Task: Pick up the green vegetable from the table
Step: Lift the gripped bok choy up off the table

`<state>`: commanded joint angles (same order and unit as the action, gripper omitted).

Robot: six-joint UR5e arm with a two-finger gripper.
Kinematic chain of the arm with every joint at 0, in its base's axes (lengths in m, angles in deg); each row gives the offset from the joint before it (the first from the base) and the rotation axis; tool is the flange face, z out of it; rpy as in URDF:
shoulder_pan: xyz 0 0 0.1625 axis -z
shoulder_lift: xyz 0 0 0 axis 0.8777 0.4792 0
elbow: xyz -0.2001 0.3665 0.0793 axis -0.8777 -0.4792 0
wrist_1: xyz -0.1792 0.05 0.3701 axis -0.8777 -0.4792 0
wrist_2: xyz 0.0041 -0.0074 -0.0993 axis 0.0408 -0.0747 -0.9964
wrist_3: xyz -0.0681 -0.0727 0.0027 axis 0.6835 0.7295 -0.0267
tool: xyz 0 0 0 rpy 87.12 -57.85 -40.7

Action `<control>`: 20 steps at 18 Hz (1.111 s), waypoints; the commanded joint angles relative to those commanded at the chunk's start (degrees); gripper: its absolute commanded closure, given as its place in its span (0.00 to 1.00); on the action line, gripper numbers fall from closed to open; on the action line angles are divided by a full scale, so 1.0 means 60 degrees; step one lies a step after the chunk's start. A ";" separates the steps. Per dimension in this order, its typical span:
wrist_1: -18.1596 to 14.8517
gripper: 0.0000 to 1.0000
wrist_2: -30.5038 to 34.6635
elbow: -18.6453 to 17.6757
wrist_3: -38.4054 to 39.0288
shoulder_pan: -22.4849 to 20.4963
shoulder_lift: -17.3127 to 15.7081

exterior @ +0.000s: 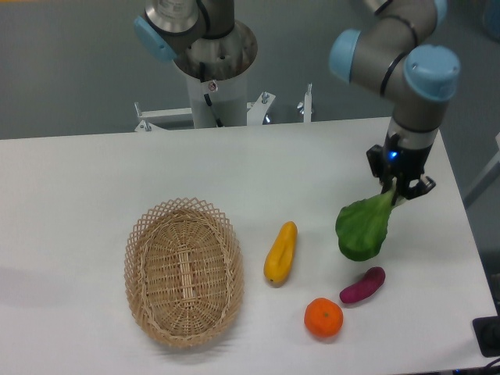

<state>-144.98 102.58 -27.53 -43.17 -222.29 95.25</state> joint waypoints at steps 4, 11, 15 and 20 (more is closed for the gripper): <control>-0.0383 0.76 -0.0204 0.0353 0.0044 0.0000 0.0000; -0.0369 0.76 -0.0234 0.0470 0.0146 -0.0015 -0.0220; -0.0354 0.76 -0.0234 0.0485 0.0161 0.0000 -0.0220; -0.0310 0.76 -0.0249 0.0485 0.0176 0.0044 -0.0220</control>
<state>-146.84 101.08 -24.62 -42.12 -222.03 93.93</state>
